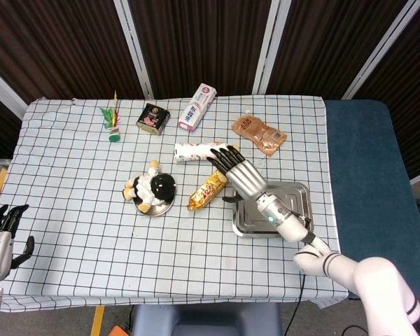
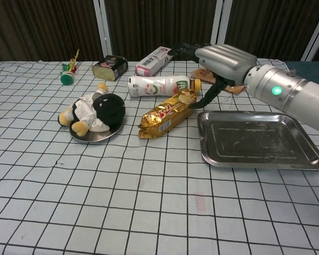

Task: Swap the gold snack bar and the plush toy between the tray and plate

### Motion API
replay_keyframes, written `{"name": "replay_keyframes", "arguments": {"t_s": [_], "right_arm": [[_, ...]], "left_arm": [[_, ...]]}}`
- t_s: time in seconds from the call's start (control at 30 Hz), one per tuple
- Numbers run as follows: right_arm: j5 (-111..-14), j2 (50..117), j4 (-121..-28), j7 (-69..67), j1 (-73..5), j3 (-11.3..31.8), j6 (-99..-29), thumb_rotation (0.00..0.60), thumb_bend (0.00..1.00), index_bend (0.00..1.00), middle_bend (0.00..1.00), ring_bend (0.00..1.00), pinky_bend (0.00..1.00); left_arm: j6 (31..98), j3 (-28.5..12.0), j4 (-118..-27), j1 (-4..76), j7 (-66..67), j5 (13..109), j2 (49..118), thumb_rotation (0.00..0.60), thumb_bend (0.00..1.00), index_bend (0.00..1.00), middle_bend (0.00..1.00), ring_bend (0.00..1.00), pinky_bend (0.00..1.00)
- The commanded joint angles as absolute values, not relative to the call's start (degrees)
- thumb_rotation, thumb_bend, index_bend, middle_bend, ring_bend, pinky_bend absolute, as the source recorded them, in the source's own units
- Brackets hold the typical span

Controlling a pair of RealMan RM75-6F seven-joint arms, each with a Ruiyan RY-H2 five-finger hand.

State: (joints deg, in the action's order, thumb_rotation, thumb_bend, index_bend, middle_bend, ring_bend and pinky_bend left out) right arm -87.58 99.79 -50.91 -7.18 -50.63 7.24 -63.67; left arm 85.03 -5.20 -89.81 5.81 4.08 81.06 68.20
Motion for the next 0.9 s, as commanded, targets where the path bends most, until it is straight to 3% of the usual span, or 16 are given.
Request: {"name": "replay_keyframes", "arguments": {"t_s": [0.03,0.27,0.47,0.63,0.73,0.9], "right_arm": [[-84.07,86.49,-71.64,6.19,-38.36,4.91,-73.64,0.6,0.15,0.02,0.0,0.0,0.01],[-77.59,70.31,-87.43,12.43,-25.1,-0.61,-79.25,0.6,0.15,0.0,0.0,0.0,0.02],[-70.91,62.77,-96.7,18.16,-16.79,-4.1,-81.85,0.6,0.11,0.0,0.0,0.0,0.01],[-71.41,63.64,-96.25,16.87,-12.79,-2.85,-87.11,0.6,0.05,0.0,0.0,0.0,0.0],[-73.84,65.74,-94.24,15.2,-11.28,-1.86,-90.06,0.6,0.04,0.0,0.0,0.0,0.0],[-78.25,67.58,-92.83,12.92,-9.42,-1.67,-92.66,0.6,0.04,0.0,0.0,0.0,0.0]], "left_arm": [[84.72,-5.08,-89.82,5.96,4.43,81.08,68.37,0.6,0.51,0.12,0.15,0.05,0.21],[83.6,-4.65,-89.93,6.51,5.77,81.18,68.99,0.6,0.5,0.12,0.15,0.05,0.21],[80.8,-3.45,-91.29,7.4,4.49,81.9,68.16,0.6,0.51,0.12,0.15,0.05,0.23],[80.31,-4.28,-91.46,8.93,6.58,82.56,68.75,0.6,0.5,0.11,0.13,0.05,0.23],[79.62,-4.94,-92.29,10.43,9.09,83.17,69.2,0.6,0.5,0.05,0.05,0.03,0.22],[75.21,-6.32,-95.53,14.35,14.38,82.17,69.67,0.6,0.47,0.0,0.0,0.0,0.15]]}}
